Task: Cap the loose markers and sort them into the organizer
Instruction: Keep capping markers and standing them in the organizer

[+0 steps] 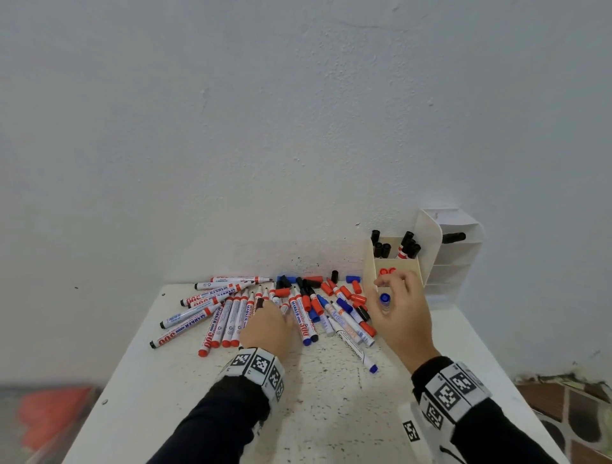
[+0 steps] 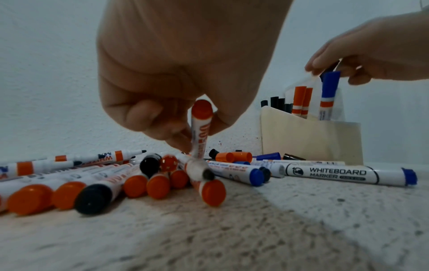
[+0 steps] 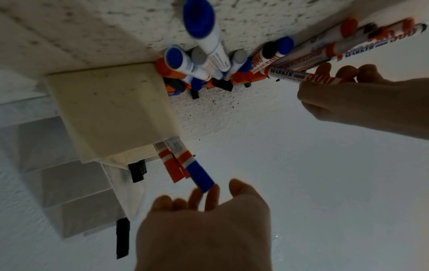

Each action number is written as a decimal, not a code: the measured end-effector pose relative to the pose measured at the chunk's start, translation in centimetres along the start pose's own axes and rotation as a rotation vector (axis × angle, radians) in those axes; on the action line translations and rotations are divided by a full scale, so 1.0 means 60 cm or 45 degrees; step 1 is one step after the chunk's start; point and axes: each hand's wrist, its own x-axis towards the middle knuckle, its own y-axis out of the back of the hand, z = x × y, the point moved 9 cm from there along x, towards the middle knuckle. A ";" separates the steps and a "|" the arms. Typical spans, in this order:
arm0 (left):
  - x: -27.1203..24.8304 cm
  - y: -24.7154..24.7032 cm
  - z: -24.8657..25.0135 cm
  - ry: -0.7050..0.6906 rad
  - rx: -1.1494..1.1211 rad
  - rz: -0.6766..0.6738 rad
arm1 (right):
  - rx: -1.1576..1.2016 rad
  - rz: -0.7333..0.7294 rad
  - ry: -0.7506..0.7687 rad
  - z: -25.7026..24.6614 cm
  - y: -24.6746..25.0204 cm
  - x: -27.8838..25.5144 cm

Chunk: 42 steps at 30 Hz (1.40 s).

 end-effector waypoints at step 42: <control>-0.024 0.013 -0.035 -0.217 -0.592 0.121 | 0.751 -0.564 -0.723 -0.018 -0.201 -0.029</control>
